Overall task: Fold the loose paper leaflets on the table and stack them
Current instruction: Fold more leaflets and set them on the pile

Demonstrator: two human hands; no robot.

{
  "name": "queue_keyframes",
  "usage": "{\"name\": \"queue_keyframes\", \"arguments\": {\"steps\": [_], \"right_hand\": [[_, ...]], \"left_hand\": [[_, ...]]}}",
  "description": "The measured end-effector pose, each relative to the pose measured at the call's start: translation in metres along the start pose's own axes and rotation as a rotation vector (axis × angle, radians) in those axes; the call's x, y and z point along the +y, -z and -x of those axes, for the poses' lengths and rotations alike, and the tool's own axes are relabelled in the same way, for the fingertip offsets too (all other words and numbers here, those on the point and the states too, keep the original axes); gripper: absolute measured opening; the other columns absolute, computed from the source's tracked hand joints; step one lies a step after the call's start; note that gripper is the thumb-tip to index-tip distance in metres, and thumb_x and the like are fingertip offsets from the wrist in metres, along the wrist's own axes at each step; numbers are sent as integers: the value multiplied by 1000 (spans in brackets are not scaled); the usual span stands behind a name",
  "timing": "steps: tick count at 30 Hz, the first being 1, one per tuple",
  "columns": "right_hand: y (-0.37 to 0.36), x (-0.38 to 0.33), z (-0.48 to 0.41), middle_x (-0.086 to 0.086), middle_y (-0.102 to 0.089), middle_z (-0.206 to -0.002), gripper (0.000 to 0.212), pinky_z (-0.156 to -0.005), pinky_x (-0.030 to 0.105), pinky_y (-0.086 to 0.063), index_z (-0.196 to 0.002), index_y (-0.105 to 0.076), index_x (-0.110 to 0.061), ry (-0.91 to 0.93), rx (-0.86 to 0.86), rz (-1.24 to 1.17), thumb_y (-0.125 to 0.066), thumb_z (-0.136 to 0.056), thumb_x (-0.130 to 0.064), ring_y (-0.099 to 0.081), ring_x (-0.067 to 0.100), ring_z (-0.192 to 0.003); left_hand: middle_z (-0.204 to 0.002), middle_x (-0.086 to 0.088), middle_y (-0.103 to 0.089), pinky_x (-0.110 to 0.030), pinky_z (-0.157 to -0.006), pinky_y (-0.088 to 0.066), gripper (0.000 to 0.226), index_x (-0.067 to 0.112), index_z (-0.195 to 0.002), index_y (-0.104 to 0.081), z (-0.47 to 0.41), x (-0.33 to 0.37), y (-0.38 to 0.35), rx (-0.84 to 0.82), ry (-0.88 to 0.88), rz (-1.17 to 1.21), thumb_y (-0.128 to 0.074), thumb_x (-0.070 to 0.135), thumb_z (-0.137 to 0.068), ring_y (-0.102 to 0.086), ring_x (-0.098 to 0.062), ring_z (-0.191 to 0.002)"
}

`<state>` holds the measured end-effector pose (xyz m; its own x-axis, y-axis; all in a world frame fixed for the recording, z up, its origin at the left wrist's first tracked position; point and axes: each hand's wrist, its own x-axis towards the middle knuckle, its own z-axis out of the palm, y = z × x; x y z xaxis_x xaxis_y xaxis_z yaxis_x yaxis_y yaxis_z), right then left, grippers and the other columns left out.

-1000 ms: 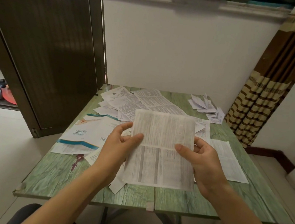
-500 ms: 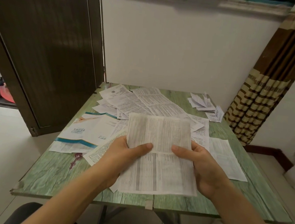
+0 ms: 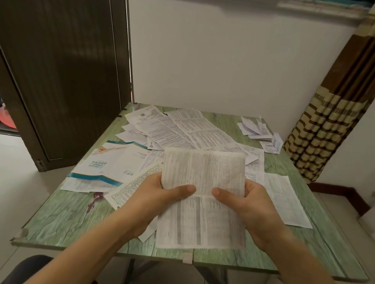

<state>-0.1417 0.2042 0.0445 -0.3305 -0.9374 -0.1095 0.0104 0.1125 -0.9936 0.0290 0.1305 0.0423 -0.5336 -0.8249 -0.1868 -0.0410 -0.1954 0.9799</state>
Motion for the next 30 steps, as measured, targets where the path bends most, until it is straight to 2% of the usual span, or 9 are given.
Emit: {"name": "queue_keyframes", "arguments": {"steps": [2,5,7,10,16,22,30], "right_hand": [[0,0,0,-2,-75,-91,23,-68,24,-58,-100,-66,-14,12,18,6,-71,-78,-8,-71,13,-83],[2,0,-1,1,-74,-95,26,-74,29,-58,-104,-66,-11,-1,50,-21,-71,-79,-8,-71,15,-86],[4,1,-2,3,-74,-97,29,-78,34,-57,-106,-65,-9,-32,61,-78,-71,-78,-7,-71,19,-89],[6,1,-2,5,-74,-98,30,-78,35,-58,-106,-65,-8,-48,58,-124,-71,-77,-7,-71,21,-89],[5,1,-2,5,-74,-97,28,-77,34,-58,-105,-65,-8,-33,67,-131,-70,-77,-6,-71,20,-89],[8,-2,-2,4,-74,-97,34,-77,35,-58,-105,-65,-10,-27,42,-157,-71,-71,-11,-71,21,-89],[8,-1,-2,3,-74,-95,33,-73,32,-58,-103,-65,-11,-18,30,-158,-71,-71,-11,-71,19,-88]], "left_hand": [[-90,3,-75,-33,-72,-59,19,21,-101,-63,0,0,3,8,-7,-23,-67,17,-82,-72,-17,-82],[-88,-2,-75,-29,-66,-59,13,14,-99,-64,2,1,9,5,-12,33,-60,18,-87,-72,-18,-80],[-90,-6,-74,-28,-66,-59,17,7,-97,-64,3,1,13,-5,-1,86,-56,21,-90,-71,-20,-79],[-96,-11,-72,-29,-69,-59,25,4,-103,-65,3,2,16,-37,24,197,-48,20,-95,-69,-20,-81],[-90,-8,-74,-27,-67,-59,19,11,-108,-62,3,1,13,69,-76,137,-49,13,-95,-70,-17,-76],[-91,-9,-73,-31,-67,-56,19,11,-110,-61,2,2,12,53,-59,241,-52,12,-93,-67,-19,-74],[-88,-11,-74,-33,-70,-57,12,16,-100,-59,5,4,10,95,-144,204,-51,10,-93,-69,-21,-74]]}}
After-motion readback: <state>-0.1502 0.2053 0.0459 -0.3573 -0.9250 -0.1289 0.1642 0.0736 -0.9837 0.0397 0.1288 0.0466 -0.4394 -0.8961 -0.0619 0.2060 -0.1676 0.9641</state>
